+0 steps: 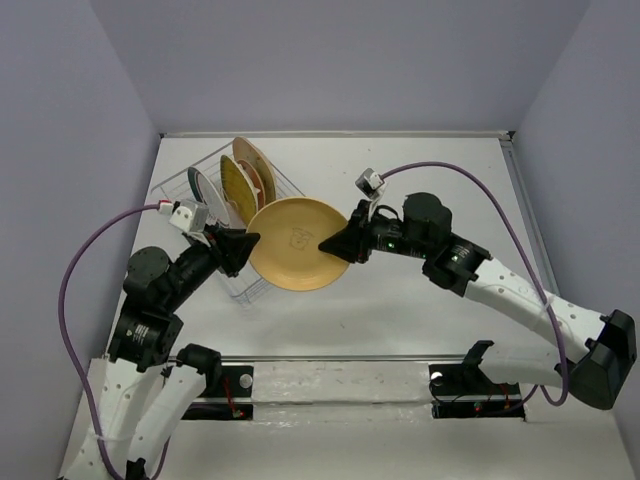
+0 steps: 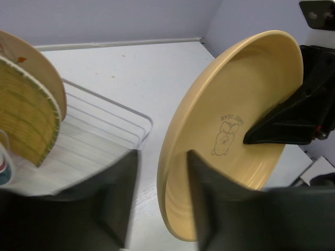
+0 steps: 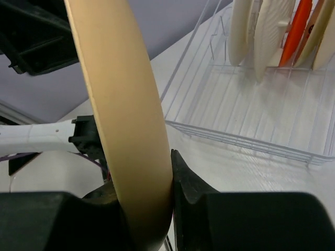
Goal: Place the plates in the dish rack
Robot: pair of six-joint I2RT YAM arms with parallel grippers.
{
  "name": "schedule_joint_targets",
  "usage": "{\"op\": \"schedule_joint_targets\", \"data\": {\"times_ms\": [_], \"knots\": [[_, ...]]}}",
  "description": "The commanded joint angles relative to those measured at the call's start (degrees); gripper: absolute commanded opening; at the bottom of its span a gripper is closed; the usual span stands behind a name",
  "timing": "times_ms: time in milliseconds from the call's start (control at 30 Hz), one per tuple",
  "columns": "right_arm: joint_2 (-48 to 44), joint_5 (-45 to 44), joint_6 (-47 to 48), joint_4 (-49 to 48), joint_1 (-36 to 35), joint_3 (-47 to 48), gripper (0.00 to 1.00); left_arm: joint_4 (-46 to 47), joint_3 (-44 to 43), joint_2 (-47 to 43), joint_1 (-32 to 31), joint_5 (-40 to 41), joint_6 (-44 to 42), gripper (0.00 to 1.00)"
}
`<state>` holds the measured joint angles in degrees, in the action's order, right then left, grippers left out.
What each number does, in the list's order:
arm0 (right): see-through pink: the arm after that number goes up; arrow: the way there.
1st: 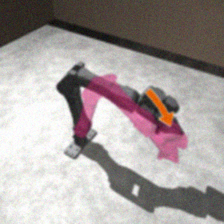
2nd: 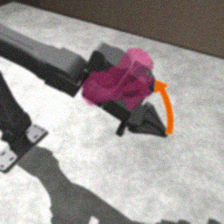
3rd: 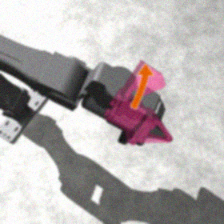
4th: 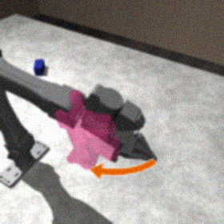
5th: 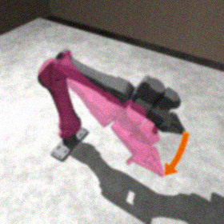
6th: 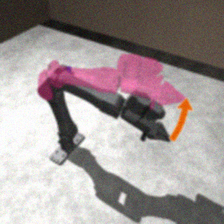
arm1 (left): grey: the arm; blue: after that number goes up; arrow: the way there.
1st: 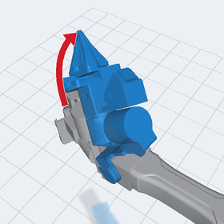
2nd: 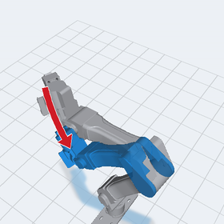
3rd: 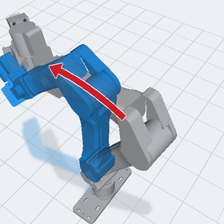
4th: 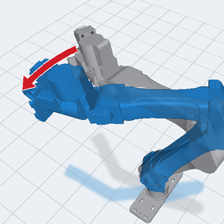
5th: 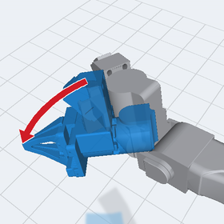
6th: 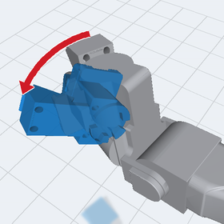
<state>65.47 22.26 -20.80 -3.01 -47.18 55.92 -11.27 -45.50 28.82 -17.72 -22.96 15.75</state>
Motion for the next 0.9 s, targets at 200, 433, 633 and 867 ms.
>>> {"op": "schedule_joint_targets", "data": {"times_ms": [200, 433, 633, 867], "knots": [[13.9, -7.0, -0.3, 2.8, -3.1, 21.6, 0.07, -11.1, -15.6, -5.9, 0.3, 30.3, -4.4, 0.99], [28.5, -31.8, 4.0, 8.6, -13.0, 40.7, 0.07, -9.4, -13.4, -11.9, 0.1, 41.1, -5.3, 0.99], [48.6, -51.7, 11.1, 10.5, -20.0, 63.8, 0.07, -4.7, -6.1, -18.3, -2.0, 49.3, -4.3, 0.99], [71.2, -68.7, 24.0, 4.0, -22.7, 89.3, 0.07, 1.9, 4.0, -26.1, -6.5, 57.3, -2.3, 0.99]]}}
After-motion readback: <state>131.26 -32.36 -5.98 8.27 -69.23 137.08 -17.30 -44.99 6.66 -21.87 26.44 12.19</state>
